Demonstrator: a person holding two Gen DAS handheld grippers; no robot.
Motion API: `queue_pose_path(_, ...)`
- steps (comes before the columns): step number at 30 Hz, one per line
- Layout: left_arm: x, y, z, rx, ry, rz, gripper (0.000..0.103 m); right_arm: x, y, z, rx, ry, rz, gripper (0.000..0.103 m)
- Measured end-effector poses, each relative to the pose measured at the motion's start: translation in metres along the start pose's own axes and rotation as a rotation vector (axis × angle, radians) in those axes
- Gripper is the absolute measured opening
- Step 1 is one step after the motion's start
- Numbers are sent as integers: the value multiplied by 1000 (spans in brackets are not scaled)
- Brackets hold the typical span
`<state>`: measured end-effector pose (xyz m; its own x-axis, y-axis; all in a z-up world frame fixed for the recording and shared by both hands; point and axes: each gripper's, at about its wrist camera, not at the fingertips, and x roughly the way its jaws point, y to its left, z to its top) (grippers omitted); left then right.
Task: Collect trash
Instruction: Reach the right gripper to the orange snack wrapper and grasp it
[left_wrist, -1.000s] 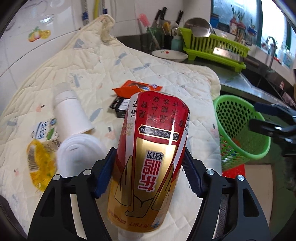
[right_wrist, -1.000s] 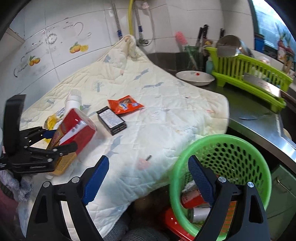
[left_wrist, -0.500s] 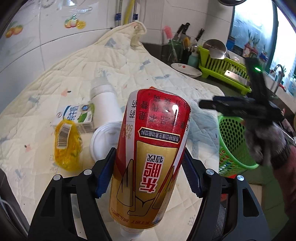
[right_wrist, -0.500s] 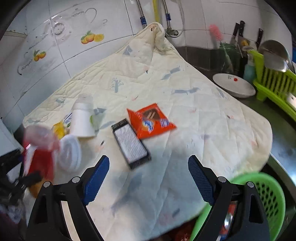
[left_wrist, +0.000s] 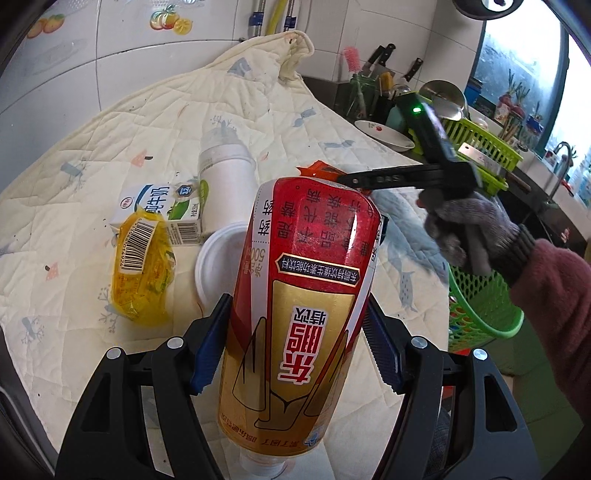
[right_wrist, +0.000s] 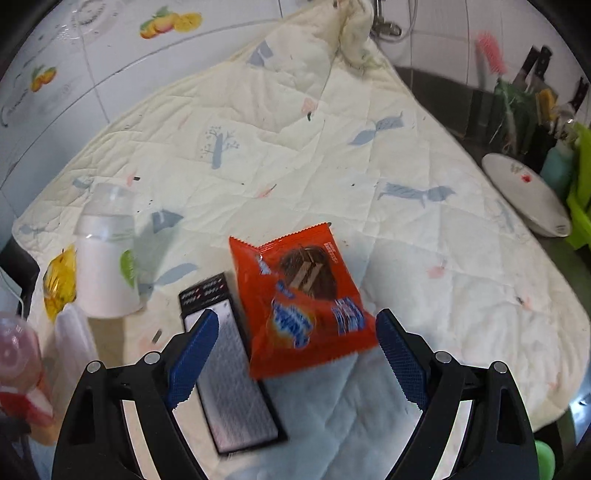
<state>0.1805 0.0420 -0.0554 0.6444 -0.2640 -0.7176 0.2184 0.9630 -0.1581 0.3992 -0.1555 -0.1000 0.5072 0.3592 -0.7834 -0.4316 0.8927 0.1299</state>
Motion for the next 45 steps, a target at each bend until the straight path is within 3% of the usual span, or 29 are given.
queue_pose_path(6, 3, 0, 1, 4, 4, -4, 68, 30, -11, 6, -3, 54, 8, 82)
queue_pose_path(9, 4, 1, 2, 0, 5, -4, 68, 35, -18, 6, 26, 61, 27, 72)
queue_pose_path(17, 2, 1, 1, -16, 1, -4, 68, 35, -19, 2, 23, 50, 1, 62)
queue_pose_path(21, 1, 3, 2, -18, -1, -12, 68, 35, -16, 1, 19, 46, -8, 62)
queue_pose_path(28, 1, 2, 2, -16, 3, -13, 68, 42, -12, 6, 0, 55, -17, 73)
queue_pose_path(32, 3, 5, 2, -25, 6, -17, 68, 43, -5, 6, -39, 44, -67, 68)
queue_pose_path(36, 2, 4, 3, -26, 1, -19, 68, 39, -7, 7, -33, 32, -84, 59)
queue_pose_path(45, -11, -6, 5, -7, -24, -45, 68, -9, -5, -14, 37, -64, -95, 57)
